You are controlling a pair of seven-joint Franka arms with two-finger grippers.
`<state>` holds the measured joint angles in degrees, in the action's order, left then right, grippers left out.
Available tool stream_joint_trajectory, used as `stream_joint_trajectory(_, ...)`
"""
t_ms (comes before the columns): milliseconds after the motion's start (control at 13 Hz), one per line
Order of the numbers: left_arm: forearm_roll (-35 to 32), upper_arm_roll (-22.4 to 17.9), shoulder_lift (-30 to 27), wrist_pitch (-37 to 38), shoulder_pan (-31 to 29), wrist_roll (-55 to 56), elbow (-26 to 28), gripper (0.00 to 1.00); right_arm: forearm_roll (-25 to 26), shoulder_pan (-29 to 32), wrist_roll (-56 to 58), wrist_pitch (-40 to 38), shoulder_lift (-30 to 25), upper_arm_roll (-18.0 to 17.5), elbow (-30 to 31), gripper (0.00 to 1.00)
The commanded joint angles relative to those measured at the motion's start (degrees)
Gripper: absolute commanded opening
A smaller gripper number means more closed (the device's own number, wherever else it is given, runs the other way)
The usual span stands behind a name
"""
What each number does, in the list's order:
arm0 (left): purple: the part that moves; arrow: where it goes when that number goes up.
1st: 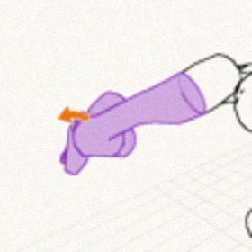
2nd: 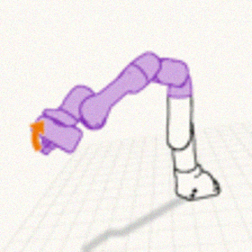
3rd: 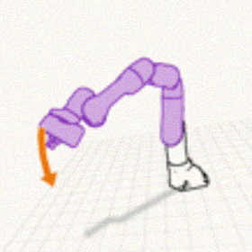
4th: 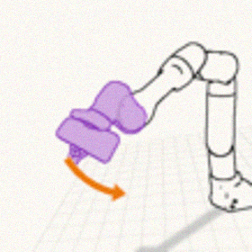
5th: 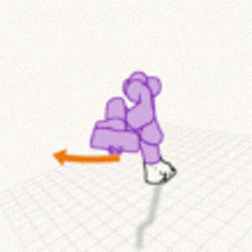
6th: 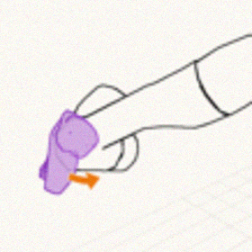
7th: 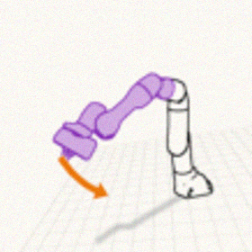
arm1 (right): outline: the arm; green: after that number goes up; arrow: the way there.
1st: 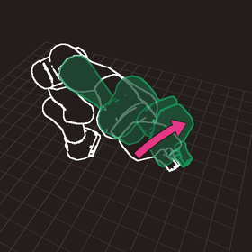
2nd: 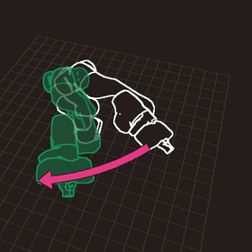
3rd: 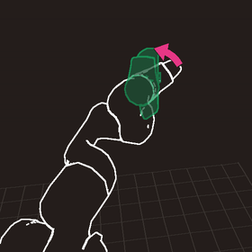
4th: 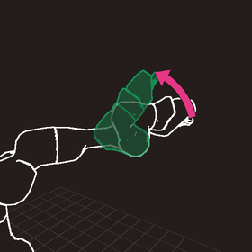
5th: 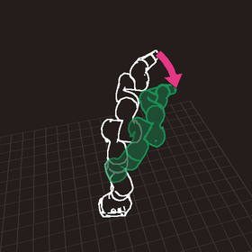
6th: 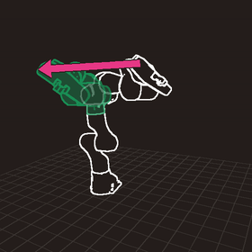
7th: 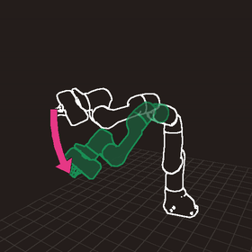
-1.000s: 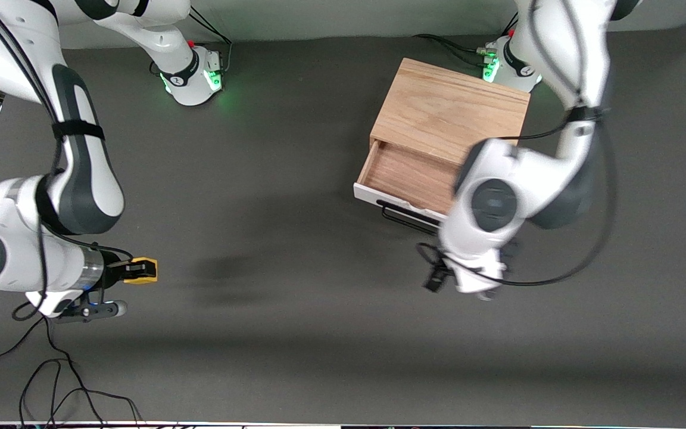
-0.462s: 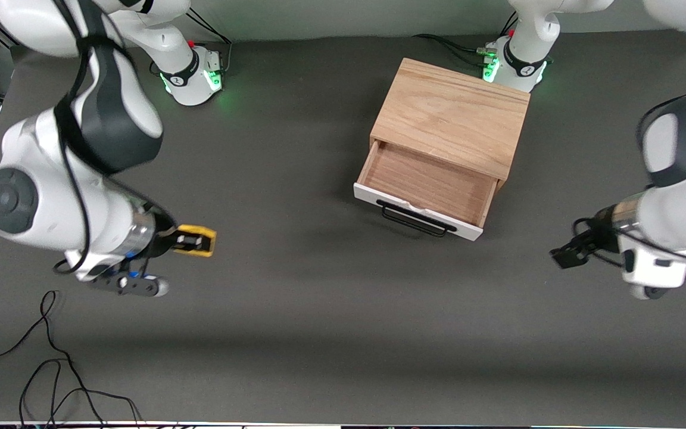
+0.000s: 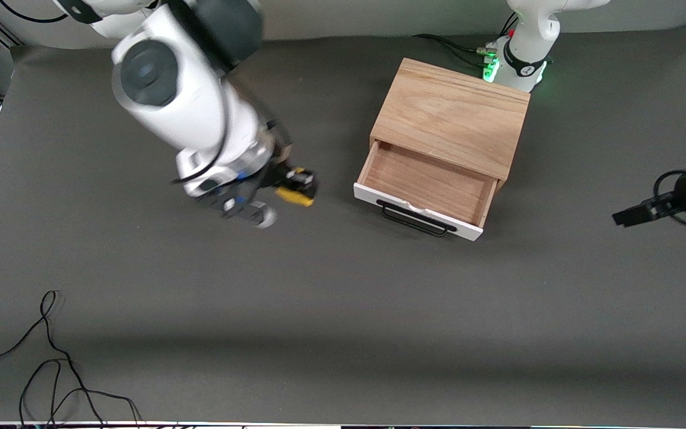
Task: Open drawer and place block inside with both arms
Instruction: 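Carry the yellow cube with the right gripper over the open drawer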
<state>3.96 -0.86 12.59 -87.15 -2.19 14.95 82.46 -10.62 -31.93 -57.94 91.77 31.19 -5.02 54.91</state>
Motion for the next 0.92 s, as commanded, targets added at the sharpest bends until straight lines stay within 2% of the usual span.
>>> stream_joint_trajectory(0, -0.18, 0.51, -7.38, -2.49, -0.01, -4.39, 8.31, 1.0, -0.02, -5.93, -5.85, 4.71, 2.38, 0.63, -1.3, 0.24)
stream_joint_trajectory(154, -0.18, 0.77, -10.64, -3.46, 0.52, -4.58, 11.22, 1.0, 3.74, -10.59, -10.24, 8.5, 6.06, 0.72, -1.21, 0.24)
stream_joint_trajectory(308, -0.27, 0.95, -11.88, -3.55, 1.04, -6.85, 11.32, 1.0, 6.13, -14.2, -13.59, 12.27, 10.36, 0.8, -1.12, 0.24)
stream_joint_trajectory(846, -2.2, 0.77, -12.32, -4.43, 3.24, -13.37, 11.32, 1.0, 7.55, -18.52, -18.42, 20.19, 18.2, 0.98, -0.95, 0.24)
